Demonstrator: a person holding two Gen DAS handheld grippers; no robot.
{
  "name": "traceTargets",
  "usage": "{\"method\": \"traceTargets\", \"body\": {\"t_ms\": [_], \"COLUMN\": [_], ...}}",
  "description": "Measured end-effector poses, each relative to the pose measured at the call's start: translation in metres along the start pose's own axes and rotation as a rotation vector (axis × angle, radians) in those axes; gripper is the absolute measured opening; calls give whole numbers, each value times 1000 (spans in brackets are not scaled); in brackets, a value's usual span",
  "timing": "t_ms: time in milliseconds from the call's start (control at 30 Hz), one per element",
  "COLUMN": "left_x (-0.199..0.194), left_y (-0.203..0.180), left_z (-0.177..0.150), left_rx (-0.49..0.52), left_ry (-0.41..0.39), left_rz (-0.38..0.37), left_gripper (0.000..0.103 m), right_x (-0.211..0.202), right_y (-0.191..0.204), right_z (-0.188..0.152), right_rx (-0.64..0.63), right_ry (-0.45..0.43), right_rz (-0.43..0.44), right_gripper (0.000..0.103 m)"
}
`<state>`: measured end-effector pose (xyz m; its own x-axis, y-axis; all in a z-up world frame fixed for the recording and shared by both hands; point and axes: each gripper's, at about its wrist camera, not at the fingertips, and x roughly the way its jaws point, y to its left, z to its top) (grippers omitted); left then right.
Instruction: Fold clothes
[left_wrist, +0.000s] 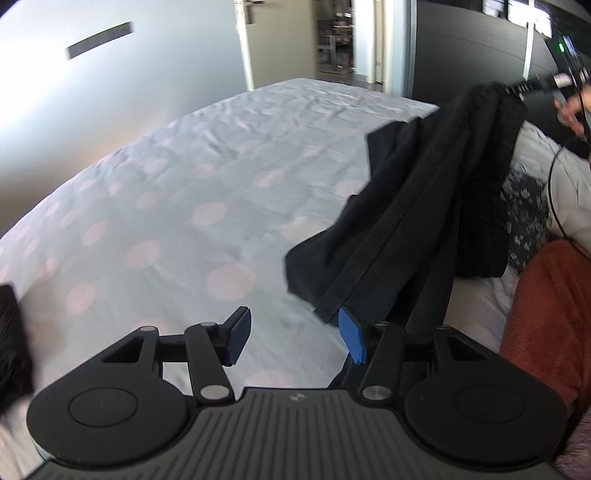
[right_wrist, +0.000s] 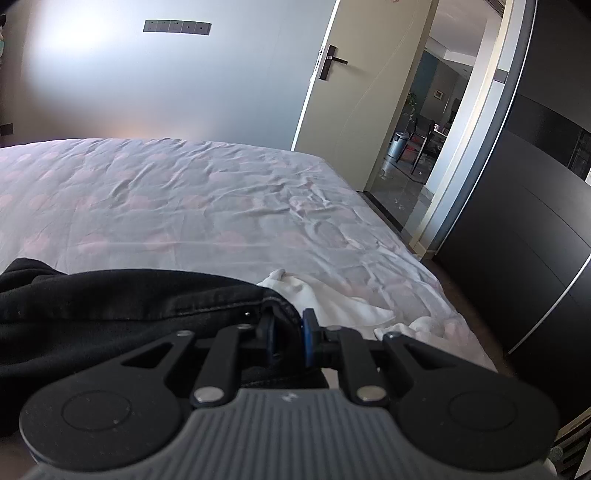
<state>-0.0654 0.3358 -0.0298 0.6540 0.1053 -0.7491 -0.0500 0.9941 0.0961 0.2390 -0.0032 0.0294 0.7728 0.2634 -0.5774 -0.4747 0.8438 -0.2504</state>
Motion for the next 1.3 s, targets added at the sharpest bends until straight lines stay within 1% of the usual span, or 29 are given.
{"method": "traceTargets", "body": {"t_ms": [167, 200, 267, 367, 433, 467, 500, 533, 567, 600, 633, 700, 767, 833, 933, 1000, 1100, 1200, 1300], "left_x": [55, 62, 72, 81, 85, 86, 85, 83, 81, 77, 73, 61, 46, 29, -7, -36, -87, -137, -188], "left_y": [-29, -32, -35, -40, -44, -47, -49, -51, -53, -55, -56, -52, -45, -36, -25, -18, -2, 13, 28], "left_z": [1, 1, 1, 1, 4, 6, 8, 9, 9, 8, 6, 1, -5, -8, -10, -10, -11, -15, -14], "left_rx": [111, 111, 98, 87, 67, 48, 18, -19, -55, -91, -136, -254, -361, -413, -447, -466, -491, -483, -456], "left_ry": [25, 24, 17, 10, 16, 18, 17, 10, -3, -19, -40, -101, -158, -207, -302, -381, -488, -560, -600], "left_rz": [-28, -31, -30, -9, 26, 47, 72, 97, 122, 146, 165, 182, 184, 200, 255, 314, 394, 485, 576], "left_gripper": [62, 60, 60, 51, 46, 40, 36, 34, 30, 24, 21, 14, 12, 9, 9, 9, 9, 9, 9], "right_x": [6, 8, 9, 10, 12, 14, 15, 16, 17, 16, 15, 8, -4, -22, -62, -93, -136, -176, -213], "right_y": [2, 2, 2, 4, 5, 5, 6, 6, 7, 7, 7, 11, 15, 22, 37, 48, 60, 75, 92], "right_z": [2, 3, 3, 3, 2, 2, 2, 2, 2, 3, 4, 6, 10, 17, 36, 52, 76, 93, 105], "right_rx": [-15, -17, -27, -41, -46, -49, -51, -54, -55, -53, -52, -55, -59, -62, -100, -132, -142, -169, -197], "right_ry": [0, 2, 4, 8, 13, 16, 19, 23, 27, 30, 31, 26, 2, -43, -159, -250, -357, -459, -554], "right_rz": [15, 19, 22, 23, 18, 13, 9, 3, -2, -3, -4, -4, 2, 11, 21, 28, 61, 102, 155], "right_gripper": [16, 16, 16, 16, 16, 16, 17, 17, 17, 16, 16, 16, 16, 16, 16, 16, 16, 16, 16]}}
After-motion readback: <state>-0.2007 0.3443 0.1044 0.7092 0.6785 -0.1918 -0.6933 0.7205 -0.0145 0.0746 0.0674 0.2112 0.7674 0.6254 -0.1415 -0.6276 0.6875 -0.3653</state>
